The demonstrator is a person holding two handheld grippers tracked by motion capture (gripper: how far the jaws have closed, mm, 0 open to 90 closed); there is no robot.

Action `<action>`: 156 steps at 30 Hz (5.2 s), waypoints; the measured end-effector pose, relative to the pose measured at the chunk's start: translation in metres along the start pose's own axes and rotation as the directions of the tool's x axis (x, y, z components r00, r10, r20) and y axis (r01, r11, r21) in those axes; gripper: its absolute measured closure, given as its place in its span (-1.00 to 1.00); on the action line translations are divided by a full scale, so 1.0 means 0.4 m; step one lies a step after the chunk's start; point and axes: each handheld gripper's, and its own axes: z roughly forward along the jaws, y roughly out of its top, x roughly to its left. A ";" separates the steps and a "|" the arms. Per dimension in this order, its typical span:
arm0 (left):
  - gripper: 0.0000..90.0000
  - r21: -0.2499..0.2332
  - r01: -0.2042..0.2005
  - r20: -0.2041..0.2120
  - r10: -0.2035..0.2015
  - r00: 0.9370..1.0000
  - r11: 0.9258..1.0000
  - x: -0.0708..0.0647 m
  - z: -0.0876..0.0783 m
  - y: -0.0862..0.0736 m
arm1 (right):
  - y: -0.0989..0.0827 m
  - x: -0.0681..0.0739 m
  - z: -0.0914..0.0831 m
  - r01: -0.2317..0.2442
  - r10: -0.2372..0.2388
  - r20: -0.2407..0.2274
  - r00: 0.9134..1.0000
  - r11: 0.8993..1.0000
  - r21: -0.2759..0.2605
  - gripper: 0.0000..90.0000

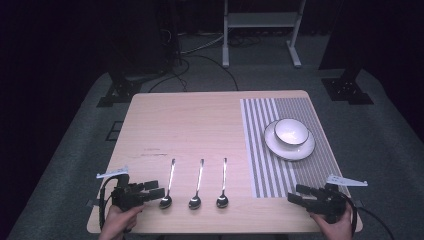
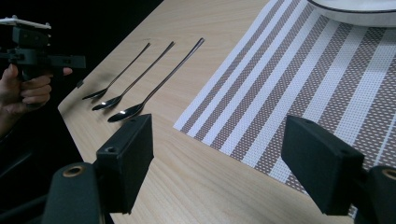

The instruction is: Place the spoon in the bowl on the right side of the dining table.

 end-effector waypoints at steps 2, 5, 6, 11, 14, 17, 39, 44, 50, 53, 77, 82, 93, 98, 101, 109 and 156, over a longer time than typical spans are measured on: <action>-0.85 0.009 0.001 0.009 -0.001 1.000 1.000 -0.001 0.009 0.000 | 0.000 -0.001 0.000 0.000 0.000 0.001 1.000 1.000 -0.001 -0.47; -0.85 0.025 0.009 0.023 -0.010 1.000 1.000 -0.007 0.028 0.000 | 0.000 -0.001 -0.001 -0.001 0.001 0.003 1.000 1.000 -0.001 -0.47; -0.85 0.029 0.014 0.029 -0.015 0.999 0.999 -0.010 0.034 -0.001 | 0.000 -0.001 -0.001 -0.001 0.001 0.002 1.000 1.000 -0.002 -0.47; -0.85 0.061 0.014 0.050 -0.017 0.999 0.998 -0.024 0.066 -0.004 | -0.001 -0.001 0.002 0.001 -0.001 0.002 1.000 1.000 0.003 -0.47; -0.85 0.076 0.014 0.070 -0.020 0.997 0.997 -0.033 0.085 -0.005 | -0.001 -0.001 0.003 0.001 -0.001 0.001 1.000 1.000 0.003 -0.47; -0.85 0.098 0.012 0.086 -0.020 0.996 0.995 -0.042 0.110 -0.009 | -0.001 -0.001 0.001 -0.002 0.002 0.002 1.000 1.000 0.001 -0.47; -0.85 0.226 0.024 0.157 -0.061 0.986 0.974 -0.065 0.221 -0.042 | -0.002 -0.001 0.007 -0.002 0.002 -0.001 1.000 1.000 0.013 -0.47; -0.85 0.254 0.043 0.164 -0.087 0.983 0.966 -0.062 0.236 -0.053 | -0.002 -0.001 0.008 -0.002 0.002 -0.001 1.000 1.000 0.013 -0.47; -0.85 0.279 0.047 0.149 -0.091 0.985 0.959 -0.058 0.245 -0.061 | -0.002 -0.001 0.010 -0.001 0.001 0.001 1.000 1.000 0.017 -0.47; -0.85 0.289 0.049 0.133 -0.091 0.987 0.956 -0.054 0.248 -0.066 | -0.001 0.000 0.011 -0.001 0.001 0.001 1.000 1.000 0.016 -0.47; -0.83 0.287 0.057 0.113 -0.092 0.989 0.956 -0.047 0.246 -0.076 | 0.086 0.067 0.114 0.094 -0.084 -0.089 0.992 0.990 0.110 -0.47; -0.83 0.287 0.058 0.112 -0.094 0.989 0.956 -0.046 0.245 -0.076 | 0.113 0.082 0.151 0.104 -0.087 -0.125 0.988 0.985 0.137 -0.47; -0.83 0.290 0.057 0.123 -0.096 0.988 0.955 -0.045 0.245 -0.076 | 0.176 0.128 0.249 0.130 -0.089 -0.214 0.973 0.974 0.187 -0.47; -0.83 0.288 0.060 0.125 -0.100 0.987 0.956 -0.045 0.245 -0.077 | 0.194 0.137 0.288 0.126 -0.078 -0.229 0.970 0.971 0.205 -0.46; -0.83 0.288 0.061 0.125 -0.101 0.987 0.956 -0.045 0.245 -0.077 | 0.201 0.140 0.307 0.126 -0.073 -0.236 0.969 0.968 0.216 -0.46; -0.83 0.292 0.054 0.130 -0.096 0.987 0.955 -0.044 0.247 -0.078 | 0.222 0.155 0.383 0.146 -0.079 -0.255 0.964 0.955 0.259 -0.47; -0.83 0.291 0.051 0.138 -0.095 0.986 0.955 -0.039 0.241 -0.078 | 0.262 0.184 0.604 0.137 -0.050 -0.239 0.970 0.922 0.362 0.17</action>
